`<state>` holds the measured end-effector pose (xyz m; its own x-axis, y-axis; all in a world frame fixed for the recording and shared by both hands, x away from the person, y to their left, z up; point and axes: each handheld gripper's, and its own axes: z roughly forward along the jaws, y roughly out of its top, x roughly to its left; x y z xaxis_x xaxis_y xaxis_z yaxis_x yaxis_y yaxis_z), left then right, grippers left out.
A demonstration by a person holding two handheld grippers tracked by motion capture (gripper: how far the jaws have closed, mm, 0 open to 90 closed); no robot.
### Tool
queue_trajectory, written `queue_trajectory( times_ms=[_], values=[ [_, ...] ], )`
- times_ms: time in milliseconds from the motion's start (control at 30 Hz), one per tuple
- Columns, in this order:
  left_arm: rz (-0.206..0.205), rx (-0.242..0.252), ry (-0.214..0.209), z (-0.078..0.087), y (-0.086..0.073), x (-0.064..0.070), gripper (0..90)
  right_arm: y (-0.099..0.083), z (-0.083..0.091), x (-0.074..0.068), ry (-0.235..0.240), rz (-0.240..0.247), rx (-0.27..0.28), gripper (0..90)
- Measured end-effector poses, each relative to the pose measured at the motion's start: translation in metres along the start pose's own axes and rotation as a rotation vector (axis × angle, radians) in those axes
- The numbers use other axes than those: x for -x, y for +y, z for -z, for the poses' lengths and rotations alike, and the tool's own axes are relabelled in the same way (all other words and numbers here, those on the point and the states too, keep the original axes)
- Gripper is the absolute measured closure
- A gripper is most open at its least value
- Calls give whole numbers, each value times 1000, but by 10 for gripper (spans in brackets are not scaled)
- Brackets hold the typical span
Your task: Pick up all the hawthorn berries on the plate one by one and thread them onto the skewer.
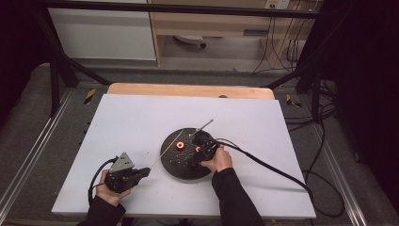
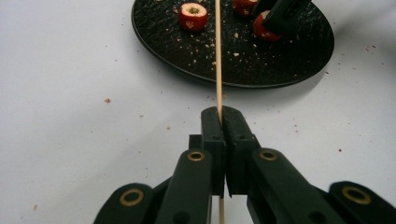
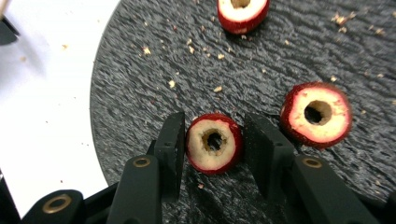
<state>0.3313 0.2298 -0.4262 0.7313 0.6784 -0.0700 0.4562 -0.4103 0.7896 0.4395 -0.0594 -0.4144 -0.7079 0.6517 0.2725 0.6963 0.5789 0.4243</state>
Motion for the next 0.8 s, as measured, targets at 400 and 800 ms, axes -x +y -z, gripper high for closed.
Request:
queue_trajectory(
  times_ms=[400,800],
  values=[
    [-1,12,4,1,0,2,879,-1,32,-5,-4,8,119,605],
    [-3,20,-3,0,1,5,880,-16,48,-3,13,-21,267,606]
  ],
)
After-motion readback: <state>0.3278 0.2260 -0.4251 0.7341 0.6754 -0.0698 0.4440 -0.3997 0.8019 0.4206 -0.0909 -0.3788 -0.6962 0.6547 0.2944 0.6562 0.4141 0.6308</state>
